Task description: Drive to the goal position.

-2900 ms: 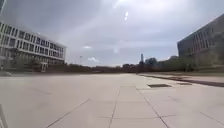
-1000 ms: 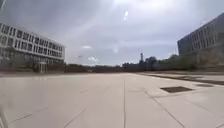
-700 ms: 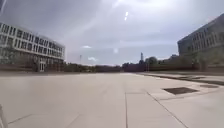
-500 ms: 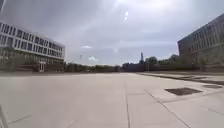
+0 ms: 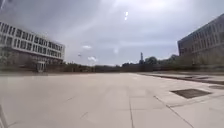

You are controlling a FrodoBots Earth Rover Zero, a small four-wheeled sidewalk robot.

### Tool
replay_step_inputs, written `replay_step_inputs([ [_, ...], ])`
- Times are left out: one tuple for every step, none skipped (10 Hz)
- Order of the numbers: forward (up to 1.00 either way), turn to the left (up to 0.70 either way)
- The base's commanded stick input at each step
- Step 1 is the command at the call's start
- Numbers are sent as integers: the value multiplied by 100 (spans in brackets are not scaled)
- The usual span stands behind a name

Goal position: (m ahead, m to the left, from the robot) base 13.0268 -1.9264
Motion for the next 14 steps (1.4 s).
replay_step_inputs([
  [70,0],
  [70,0],
  [70,0],
  [70,0],
  [70,0],
  [70,0],
  [70,0],
  [70,0],
  [70,0],
  [70,0],
  [70,0],
  [70,0],
  [70,0],
  [70,0],
])
